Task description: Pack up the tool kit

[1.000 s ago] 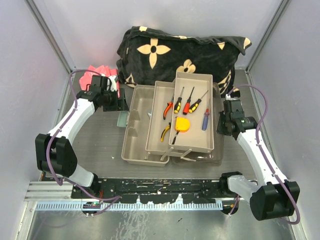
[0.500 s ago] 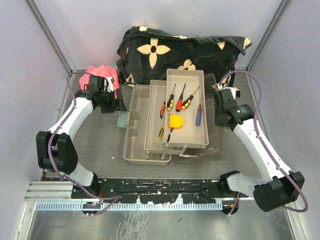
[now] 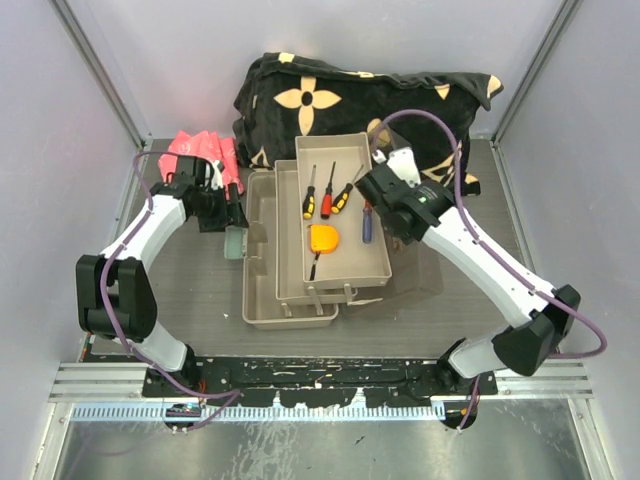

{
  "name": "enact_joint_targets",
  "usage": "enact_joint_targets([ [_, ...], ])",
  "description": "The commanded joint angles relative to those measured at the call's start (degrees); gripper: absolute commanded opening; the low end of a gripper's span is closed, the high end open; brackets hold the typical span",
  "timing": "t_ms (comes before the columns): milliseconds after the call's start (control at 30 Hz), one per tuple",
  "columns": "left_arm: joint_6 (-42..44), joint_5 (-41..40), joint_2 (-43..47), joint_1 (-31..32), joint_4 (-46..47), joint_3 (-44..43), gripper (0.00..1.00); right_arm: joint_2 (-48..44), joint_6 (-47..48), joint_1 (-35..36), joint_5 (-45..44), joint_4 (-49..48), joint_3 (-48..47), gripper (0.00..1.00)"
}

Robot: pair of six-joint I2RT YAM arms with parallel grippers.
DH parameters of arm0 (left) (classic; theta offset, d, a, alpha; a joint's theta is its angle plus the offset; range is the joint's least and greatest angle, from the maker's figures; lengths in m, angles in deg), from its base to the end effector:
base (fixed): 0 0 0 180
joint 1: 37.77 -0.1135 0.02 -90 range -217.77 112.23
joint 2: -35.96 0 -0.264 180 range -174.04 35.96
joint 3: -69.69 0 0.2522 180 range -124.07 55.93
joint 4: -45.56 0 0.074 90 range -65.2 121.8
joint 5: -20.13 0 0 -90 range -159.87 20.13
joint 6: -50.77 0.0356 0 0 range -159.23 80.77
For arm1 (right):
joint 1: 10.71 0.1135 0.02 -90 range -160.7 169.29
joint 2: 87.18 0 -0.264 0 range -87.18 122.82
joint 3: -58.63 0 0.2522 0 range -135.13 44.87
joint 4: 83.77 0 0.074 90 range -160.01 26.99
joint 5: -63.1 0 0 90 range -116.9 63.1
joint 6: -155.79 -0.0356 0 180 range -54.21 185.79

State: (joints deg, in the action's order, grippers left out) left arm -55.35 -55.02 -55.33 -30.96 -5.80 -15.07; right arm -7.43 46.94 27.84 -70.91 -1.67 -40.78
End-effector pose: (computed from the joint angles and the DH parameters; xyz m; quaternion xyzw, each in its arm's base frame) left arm 0.3307 -0.0487 0.2569 -0.0417 0.9527 -0.1762 0.2441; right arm 0.2161 0.1406 0.3698 -0.0661 0.9025 -0.2131 0.3685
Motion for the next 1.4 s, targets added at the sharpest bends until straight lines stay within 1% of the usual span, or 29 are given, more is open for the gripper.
enact_joint_targets([
  [0,-0.7,0.1,-0.4,-1.0,2.8,1.6,0.66,2.8,-10.8,6.6,-7.4,-8.5,-11.5,0.01],
  [133,-0.8,-0.1,-1.9,-1.3,3.6,2.9,0.66,7.6,-13.1,12.3,-13.3,-3.5,-18.3,0.01],
  [267,-0.8,-0.3,-3.4,-1.7,4.3,3.5,0.65,11.7,-14.9,16.5,-17.6,0.0,-24.4,0.01],
  [467,-0.8,-0.4,-5.6,-1.9,4.9,3.9,0.65,18.2,-16.9,21.3,-20.4,3.3,-31.2,0.01],
  [600,-0.8,-0.8,-6.3,-2.4,5.1,4.0,0.65,23.9,-19.8,24.3,-22.3,6.9,-36.2,0.01],
  [733,-1.3,2.5,-5.4,-4.0,5.0,3.7,0.65,28.7,-21.9,26.1,-23.2,11.0,-40.5,0.01],
  [900,-1.3,7.8,-1.2,-6.8,5.3,2.3,0.65,29.4,-23.8,26.5,-23.5,11.8,-40.1,0.01],
  [1067,-1.8,11.0,1.2,-11.1,3.2,-3.6,0.66,27.5,-24.6,26.5,-23.8,11.5,-38.2,0.01],
  [1167,-2.7,11.8,1.6,-13.2,2.7,-6.1,0.66,27.2,-25.0,26.6,-23.7,11.8,-37.8,0.01],
  [1300,-4.2,13.0,1.4,-14.7,3.4,-6.6,0.66,27.6,-25.5,26.7,-23.8,12.1,-37.5,0.01],
  [1367,-4.4,11.9,0.9,-15.0,4.1,-6.2,0.66,27.9,-25.6,26.8,-23.8,12.3,-37.5,0.01],
])
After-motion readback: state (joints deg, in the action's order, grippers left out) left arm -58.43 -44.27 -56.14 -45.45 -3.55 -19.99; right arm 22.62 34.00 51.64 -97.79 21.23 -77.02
